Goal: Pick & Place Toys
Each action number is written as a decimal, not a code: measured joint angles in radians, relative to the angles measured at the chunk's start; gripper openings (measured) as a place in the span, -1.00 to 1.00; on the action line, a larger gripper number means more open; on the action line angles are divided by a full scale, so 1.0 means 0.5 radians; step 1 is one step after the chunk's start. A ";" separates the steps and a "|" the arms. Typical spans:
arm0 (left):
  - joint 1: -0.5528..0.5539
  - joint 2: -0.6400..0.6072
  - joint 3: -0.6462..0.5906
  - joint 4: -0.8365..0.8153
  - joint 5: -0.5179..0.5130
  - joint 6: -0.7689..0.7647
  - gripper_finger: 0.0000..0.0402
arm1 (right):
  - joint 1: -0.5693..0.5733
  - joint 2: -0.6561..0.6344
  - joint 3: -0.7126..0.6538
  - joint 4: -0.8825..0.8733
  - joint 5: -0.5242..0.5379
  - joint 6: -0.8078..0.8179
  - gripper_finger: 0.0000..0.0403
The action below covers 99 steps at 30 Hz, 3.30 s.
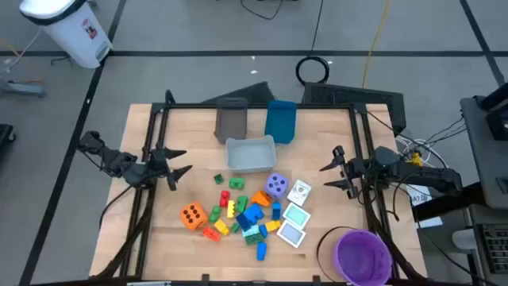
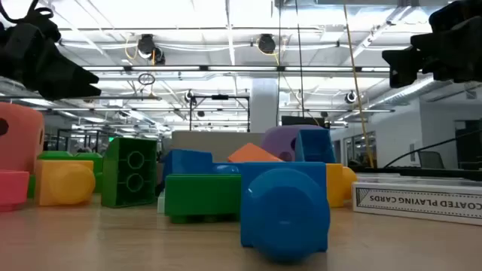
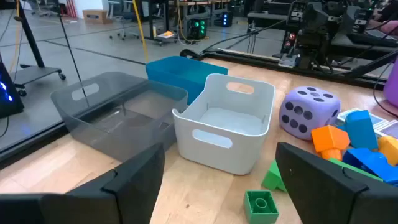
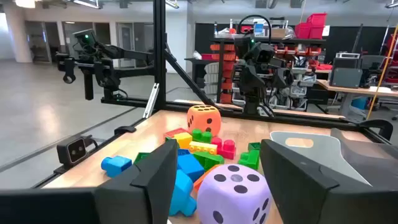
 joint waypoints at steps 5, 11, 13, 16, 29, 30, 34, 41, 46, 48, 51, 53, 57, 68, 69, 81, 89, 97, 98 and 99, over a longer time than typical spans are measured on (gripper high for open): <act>0.000 0.000 0.001 0.000 0.000 0.000 0.54 | 0.000 0.000 0.000 0.000 0.000 0.000 0.04; 0.001 0.000 0.000 0.000 -0.001 0.000 0.54 | 0.000 0.000 0.000 -0.001 0.000 0.000 0.04; 0.001 0.000 0.000 0.000 0.000 0.000 0.54 | 0.000 0.000 0.000 0.000 0.000 0.000 0.04; 0.000 0.000 0.001 0.000 0.000 0.000 0.54 | 0.000 0.000 0.000 -0.001 0.000 0.000 0.04; 0.001 0.000 0.001 0.000 -0.001 0.000 0.54 | -0.001 0.000 0.000 -0.001 0.000 0.000 0.04; 0.001 0.000 0.001 0.000 0.000 0.000 0.54 | -0.001 0.000 0.001 -0.001 -0.001 -0.001 0.04; 0.001 0.000 0.000 0.000 -0.001 0.000 0.54 | 0.000 0.000 0.000 -0.001 -0.001 0.000 0.04; 0.000 0.000 0.000 0.000 0.000 0.000 0.54 | -0.001 0.000 0.000 -0.001 0.000 0.000 0.04; 0.001 0.000 0.001 0.000 0.000 0.000 0.54 | -0.001 0.000 0.000 -0.001 0.000 0.000 0.04; 0.000 0.000 0.001 0.000 0.000 0.000 0.54 | -0.001 0.000 0.000 -0.001 -0.001 0.000 0.04; 0.000 0.000 0.001 0.000 0.000 0.000 0.54 | 0.000 0.000 0.000 -0.001 0.000 0.000 0.04; 0.000 0.000 0.001 0.000 -0.001 0.000 0.54 | -0.001 0.000 0.001 -0.001 0.000 -0.001 0.04; 0.001 0.000 0.000 0.000 -0.001 0.000 0.54 | -0.001 0.000 0.000 -0.001 0.000 0.000 0.04; 0.000 0.000 0.001 0.000 0.000 0.000 0.54 | -0.001 0.000 0.000 -0.001 0.000 -0.001 0.04; 0.001 0.000 0.001 0.000 -0.001 0.000 0.54 | -0.001 -0.001 0.000 -0.001 0.000 0.000 0.04; 0.000 0.000 0.001 0.000 0.000 0.000 0.54 | -0.001 -0.001 0.001 -0.001 -0.001 0.000 0.04; 0.000 0.000 0.000 0.000 0.000 0.000 0.54 | 0.000 0.000 0.000 0.056 -0.004 0.016 0.04; 0.000 0.000 0.001 0.000 -0.001 0.000 0.54 | 0.000 0.000 0.000 0.480 0.053 0.447 0.04; 0.000 0.000 0.001 -0.001 -0.001 0.000 0.54 | -0.001 0.000 0.000 0.517 0.131 0.424 0.04; 0.000 0.000 0.000 0.000 -0.001 0.000 0.54 | -0.001 -0.001 0.000 0.537 0.220 0.393 0.04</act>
